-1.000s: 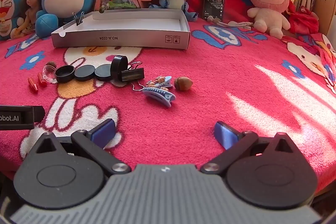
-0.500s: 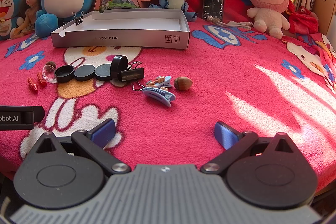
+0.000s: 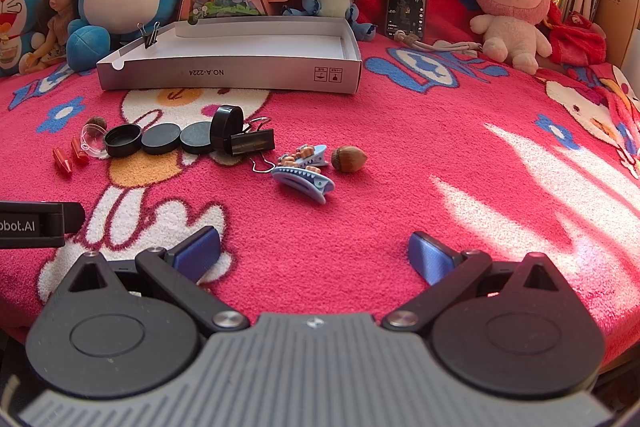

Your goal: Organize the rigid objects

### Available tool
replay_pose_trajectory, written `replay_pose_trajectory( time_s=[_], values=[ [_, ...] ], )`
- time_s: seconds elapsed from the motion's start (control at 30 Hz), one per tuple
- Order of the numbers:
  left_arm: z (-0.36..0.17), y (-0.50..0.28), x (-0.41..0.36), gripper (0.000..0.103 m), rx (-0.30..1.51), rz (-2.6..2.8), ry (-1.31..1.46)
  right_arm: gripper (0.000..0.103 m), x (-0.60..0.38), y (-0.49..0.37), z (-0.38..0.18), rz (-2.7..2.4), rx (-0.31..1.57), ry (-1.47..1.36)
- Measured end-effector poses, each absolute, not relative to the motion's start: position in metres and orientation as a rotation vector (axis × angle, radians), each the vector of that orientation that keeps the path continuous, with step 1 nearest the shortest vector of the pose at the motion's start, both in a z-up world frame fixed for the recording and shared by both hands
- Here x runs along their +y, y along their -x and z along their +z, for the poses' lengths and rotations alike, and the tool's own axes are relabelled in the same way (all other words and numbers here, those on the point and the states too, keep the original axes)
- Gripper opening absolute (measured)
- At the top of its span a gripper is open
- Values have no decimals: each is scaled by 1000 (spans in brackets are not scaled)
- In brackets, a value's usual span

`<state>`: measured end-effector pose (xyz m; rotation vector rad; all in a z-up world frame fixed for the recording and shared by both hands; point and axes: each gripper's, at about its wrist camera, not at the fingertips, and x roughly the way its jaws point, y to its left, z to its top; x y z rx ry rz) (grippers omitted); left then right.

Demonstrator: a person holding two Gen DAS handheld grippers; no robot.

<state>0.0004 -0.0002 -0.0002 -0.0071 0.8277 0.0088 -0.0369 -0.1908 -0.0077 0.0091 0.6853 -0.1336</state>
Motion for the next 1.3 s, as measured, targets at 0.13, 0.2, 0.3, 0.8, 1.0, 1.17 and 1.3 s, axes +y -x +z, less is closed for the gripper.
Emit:
replay_pose_trajectory(
  time_s=[0.13, 0.2, 0.3, 0.8, 1.0, 1.17, 1.3],
  values=[
    [0, 0, 0, 103, 828, 9, 7, 103, -191, 37, -8, -134, 685, -9],
    [0, 0, 0, 103, 828, 9, 7, 103, -191, 37, -8, -134, 685, -9],
    [0, 0, 0, 103, 827, 9, 7, 103, -191, 37, -8, -134, 685, -9],
    [0, 0, 0, 103, 828, 9, 7, 103, -191, 38, -7, -134, 685, -8],
    [0, 0, 0, 103, 829, 9, 8, 103, -191, 39, -7, -137, 684, -10],
    [0, 0, 0, 103, 824, 8, 9, 103, -191, 40, -8, -135, 683, -13],
    [-3, 1, 0, 103, 811, 8, 8, 103, -192, 39, -7, -132, 689, -18]
  ],
)
